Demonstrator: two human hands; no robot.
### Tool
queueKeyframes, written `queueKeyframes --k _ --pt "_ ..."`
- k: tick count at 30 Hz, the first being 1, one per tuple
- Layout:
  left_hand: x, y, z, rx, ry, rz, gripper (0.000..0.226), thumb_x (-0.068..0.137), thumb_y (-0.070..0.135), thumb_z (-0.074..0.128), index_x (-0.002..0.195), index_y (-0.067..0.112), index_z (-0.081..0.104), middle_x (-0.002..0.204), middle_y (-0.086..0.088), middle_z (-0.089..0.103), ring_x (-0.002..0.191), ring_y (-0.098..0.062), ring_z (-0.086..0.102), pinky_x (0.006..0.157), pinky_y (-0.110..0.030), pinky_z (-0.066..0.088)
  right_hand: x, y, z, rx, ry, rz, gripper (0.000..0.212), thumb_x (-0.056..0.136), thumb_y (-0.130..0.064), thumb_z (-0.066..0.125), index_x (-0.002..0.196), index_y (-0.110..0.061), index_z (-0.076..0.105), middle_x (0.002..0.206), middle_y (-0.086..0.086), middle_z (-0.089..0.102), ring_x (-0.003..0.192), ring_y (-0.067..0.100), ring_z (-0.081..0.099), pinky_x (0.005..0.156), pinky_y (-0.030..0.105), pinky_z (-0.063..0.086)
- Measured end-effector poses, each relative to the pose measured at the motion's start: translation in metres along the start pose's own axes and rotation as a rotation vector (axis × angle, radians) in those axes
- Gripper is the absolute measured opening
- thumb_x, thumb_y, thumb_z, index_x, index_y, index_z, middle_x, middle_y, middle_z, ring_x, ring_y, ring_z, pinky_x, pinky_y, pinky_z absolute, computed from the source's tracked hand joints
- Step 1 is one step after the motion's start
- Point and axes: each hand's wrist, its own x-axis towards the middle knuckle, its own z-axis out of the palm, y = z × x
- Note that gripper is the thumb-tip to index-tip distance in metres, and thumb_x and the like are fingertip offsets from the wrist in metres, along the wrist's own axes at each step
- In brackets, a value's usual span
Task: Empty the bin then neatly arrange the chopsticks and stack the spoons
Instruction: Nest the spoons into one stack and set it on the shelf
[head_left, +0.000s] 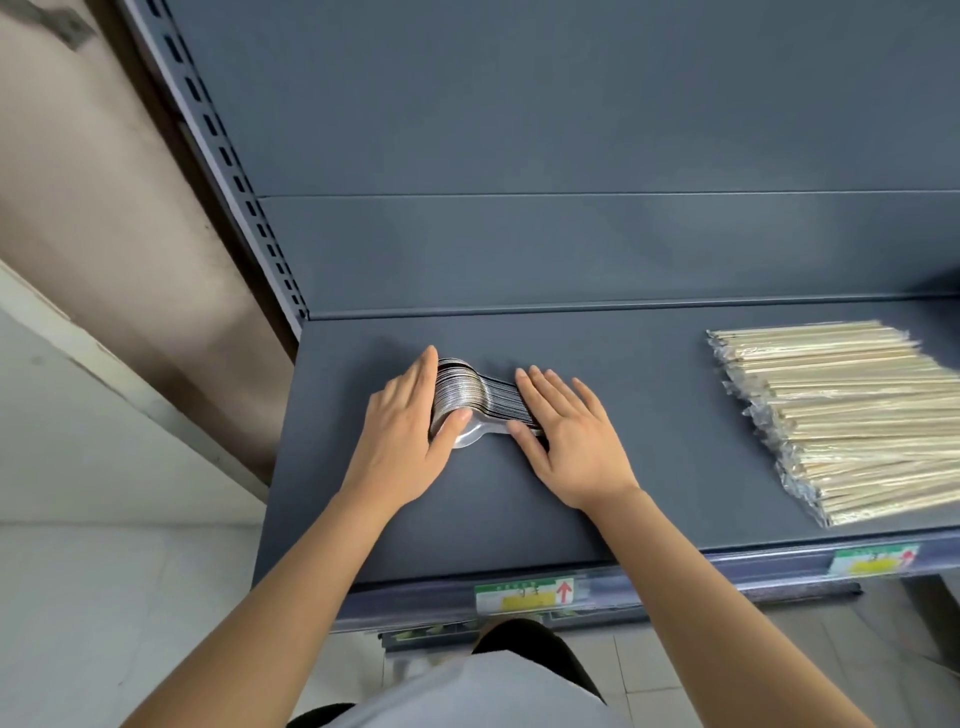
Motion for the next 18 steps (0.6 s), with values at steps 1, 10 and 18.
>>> queueKeyframes --k 1,10,18 --pt "-0.001 0.0 0.001 0.022 -0.01 0.002 0.08 0.092 0.059 0.021 0.151 0.005 0.016 0.156 -0.011 0.027 0.136 -0.027 0.035 0.107 -0.038 0.03 0.0 0.0 0.0 0.0 -0.011 -0.009 0.066 0.097 -0.054 0.019 0.147 -0.013 0.035 0.149 0.005 0.04 0.14 0.022 0.033 0.116 0.033 0.009" --pt "-0.004 0.015 -0.004 -0.33 -0.091 -0.144 0.079 0.096 0.05 0.039 0.153 0.016 -0.005 0.16 0.005 -0.006 0.146 -0.005 -0.002 0.11 -0.014 -0.001 -0.004 0.0 -0.003 0.009 -0.093 0.033 0.099 0.075 -0.077 -0.015 0.153 -0.017 0.0 0.16 -0.002 0.0 0.147 0.011 -0.003 0.119 0.031 -0.003" --pt "0.009 0.056 0.007 -0.593 0.0 -0.432 0.074 0.1 0.04 0.039 0.152 0.011 -0.005 0.16 -0.004 -0.014 0.148 -0.015 -0.005 0.113 -0.021 0.003 -0.001 -0.011 -0.004 -0.023 -0.156 0.046 0.107 0.07 -0.079 -0.015 0.152 -0.01 -0.006 0.16 0.004 -0.006 0.147 0.017 -0.009 0.116 0.033 -0.012"
